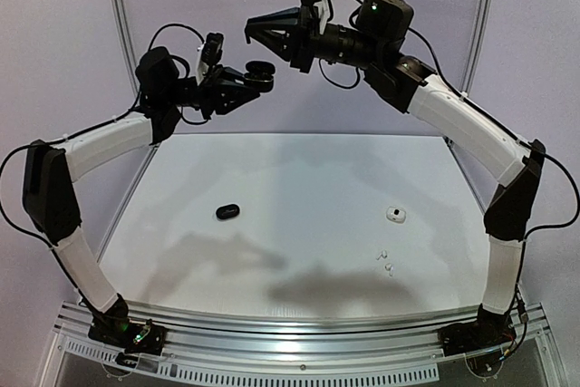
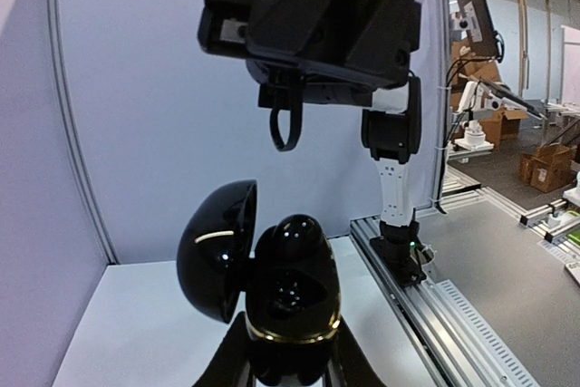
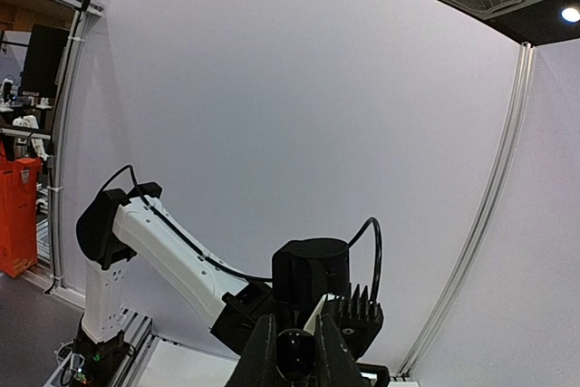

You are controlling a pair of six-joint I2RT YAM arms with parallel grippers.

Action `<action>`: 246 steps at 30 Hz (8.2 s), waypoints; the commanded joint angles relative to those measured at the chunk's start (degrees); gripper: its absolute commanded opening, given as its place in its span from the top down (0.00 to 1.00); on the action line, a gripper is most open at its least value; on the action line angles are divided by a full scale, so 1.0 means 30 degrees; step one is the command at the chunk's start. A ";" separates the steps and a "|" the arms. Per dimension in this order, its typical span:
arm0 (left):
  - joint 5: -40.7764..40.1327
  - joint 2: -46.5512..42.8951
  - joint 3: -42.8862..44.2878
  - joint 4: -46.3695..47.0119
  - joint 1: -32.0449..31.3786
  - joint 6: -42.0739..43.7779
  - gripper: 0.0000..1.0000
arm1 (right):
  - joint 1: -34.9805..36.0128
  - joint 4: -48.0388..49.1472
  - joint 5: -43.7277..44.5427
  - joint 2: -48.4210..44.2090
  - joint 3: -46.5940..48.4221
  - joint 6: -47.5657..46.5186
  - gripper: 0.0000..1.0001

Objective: Insert the wireless bluetooth earbuds into the charging case

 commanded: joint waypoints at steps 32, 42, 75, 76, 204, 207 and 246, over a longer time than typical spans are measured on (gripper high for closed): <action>-0.0327 -0.0646 -0.0539 -0.1164 -0.1356 0.2331 1.00 | 0.0578 0.0155 0.2086 -0.2531 -0.5477 -0.1993 1.00; -0.0549 -0.1267 -0.1587 0.0017 -0.1078 0.1591 1.00 | 0.0612 -0.0147 0.2301 -0.2288 -0.5419 -0.2141 1.00; -0.1775 -0.2581 -0.3052 0.1334 -0.1330 0.1272 1.00 | 0.1889 -0.2987 0.5060 -0.3102 -0.6155 -0.3968 1.00; -0.1783 -0.2611 -0.3091 0.1373 -0.1326 0.1259 1.00 | 0.1925 -0.2922 0.5263 -0.3188 -0.6366 -0.4007 1.00; -1.9930 -0.4160 -0.7681 0.0166 -0.0029 3.3465 1.00 | 0.1279 -0.3712 1.3308 -0.4716 -0.6290 -0.0388 0.50; -1.9948 -0.4134 -0.7940 0.1811 -0.0032 3.4959 1.00 | 0.1231 -0.4242 1.4043 -0.4736 -0.6341 -0.0258 0.49; -0.7677 0.7251 -0.2818 -2.0877 0.9191 -0.0676 1.00 | -0.8050 -1.6962 1.7454 -0.0793 -1.3812 1.3006 0.18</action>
